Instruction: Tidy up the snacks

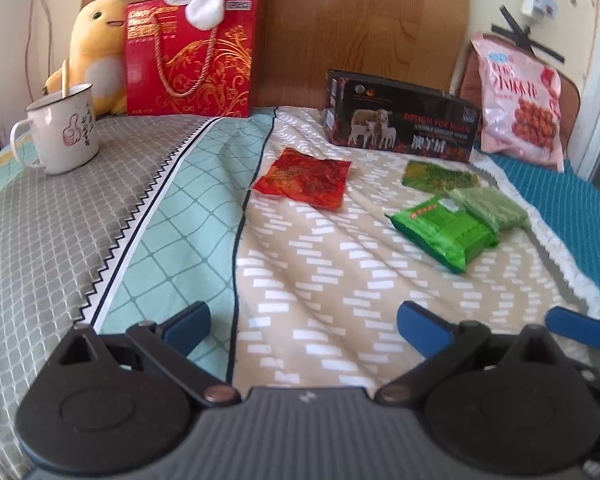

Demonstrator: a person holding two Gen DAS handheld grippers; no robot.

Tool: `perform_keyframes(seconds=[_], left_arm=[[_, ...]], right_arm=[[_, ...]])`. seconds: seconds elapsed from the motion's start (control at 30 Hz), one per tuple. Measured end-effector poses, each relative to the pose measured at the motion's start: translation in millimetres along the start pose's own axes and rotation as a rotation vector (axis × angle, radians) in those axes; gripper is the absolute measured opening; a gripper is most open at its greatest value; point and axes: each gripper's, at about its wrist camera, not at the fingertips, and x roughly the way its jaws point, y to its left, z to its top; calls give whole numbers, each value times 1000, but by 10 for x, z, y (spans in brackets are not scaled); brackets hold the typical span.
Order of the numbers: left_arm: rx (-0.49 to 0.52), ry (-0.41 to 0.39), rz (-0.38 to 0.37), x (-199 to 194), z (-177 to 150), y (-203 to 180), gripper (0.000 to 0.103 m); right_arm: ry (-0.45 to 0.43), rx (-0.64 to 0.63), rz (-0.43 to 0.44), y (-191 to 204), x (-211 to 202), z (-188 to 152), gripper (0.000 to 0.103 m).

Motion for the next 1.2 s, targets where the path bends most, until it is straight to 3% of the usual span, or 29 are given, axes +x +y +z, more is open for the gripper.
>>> perform_keyframes(seconds=[0.17,0.37,0.53,0.67,0.77,0.93,1.03,1.2], left_arm=[[-68,-33,-103,-44,202,62,101],[-99,31,-256,244,604,-35,73],[-62,95,-343,685,935,-148,69],[19,191,-392,958,915,-390,44],[64,165,-398,880,821,-436,39],[-29,200,-426,609,617,-172,37],[-26,147,-381,462,738,-174,36],[49,-28,-382,358,1444,-377,36]], right_arm=[[17,-40,-15,-97,142,194,68],[84,-86,-12,-215,430,439,67],[152,-116,27,-302,618,561,67],[167,-170,60,-272,676,562,71],[154,-239,63,-188,669,494,69],[162,-285,171,-46,442,333,53],[153,-290,221,30,388,368,44],[34,-234,237,-96,479,836,42]])
